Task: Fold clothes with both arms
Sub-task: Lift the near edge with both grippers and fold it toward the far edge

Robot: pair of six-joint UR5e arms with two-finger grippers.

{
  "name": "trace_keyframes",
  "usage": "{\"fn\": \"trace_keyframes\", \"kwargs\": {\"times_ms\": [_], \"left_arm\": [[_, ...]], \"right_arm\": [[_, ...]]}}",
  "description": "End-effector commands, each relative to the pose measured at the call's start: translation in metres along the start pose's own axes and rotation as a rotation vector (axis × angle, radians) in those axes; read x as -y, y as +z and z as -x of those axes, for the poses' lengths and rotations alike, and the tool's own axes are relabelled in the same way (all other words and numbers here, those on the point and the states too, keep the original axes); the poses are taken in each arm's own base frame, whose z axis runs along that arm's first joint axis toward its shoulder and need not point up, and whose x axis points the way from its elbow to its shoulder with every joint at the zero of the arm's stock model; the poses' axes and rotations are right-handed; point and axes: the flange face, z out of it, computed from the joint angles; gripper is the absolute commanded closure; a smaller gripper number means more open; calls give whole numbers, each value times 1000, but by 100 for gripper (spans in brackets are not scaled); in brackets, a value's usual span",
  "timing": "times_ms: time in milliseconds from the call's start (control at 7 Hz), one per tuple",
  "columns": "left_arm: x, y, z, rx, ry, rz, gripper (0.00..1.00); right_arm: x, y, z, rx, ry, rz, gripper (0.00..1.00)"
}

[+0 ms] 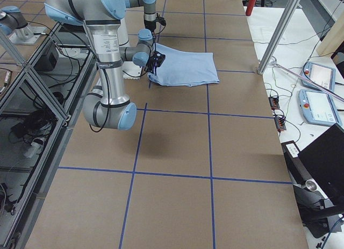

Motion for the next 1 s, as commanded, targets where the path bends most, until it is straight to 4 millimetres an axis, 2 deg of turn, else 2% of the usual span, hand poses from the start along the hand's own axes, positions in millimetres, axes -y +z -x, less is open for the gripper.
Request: {"fn": "trace_keyframes", "kwargs": {"times_ms": [0, 143, 286, 429, 571, 714, 857], "left_arm": [[-1, -1, 2, 16, 1, -3, 100], [17, -8, -5, -3, -21, -32, 100], [53, -24, -17, -39, -22, -82, 100], [82, -32, -24, -51, 10, -129, 100], [110, -30, -32, -58, 3, -172, 100], [132, -21, -38, -61, 12, -200, 100], [157, -11, -44, -76, -1, -227, 100]], "right_arm": [[0, -1, 10, 19, -9, -11, 100], [26, -10, 37, 59, 22, -48, 100], [64, -9, 59, 69, 46, -102, 100], [95, -17, 85, 92, 41, -149, 100], [121, -18, 95, 91, 64, -159, 100], [148, -10, 118, 128, 80, -177, 100], [177, 5, 132, 150, 98, -189, 100]]}}
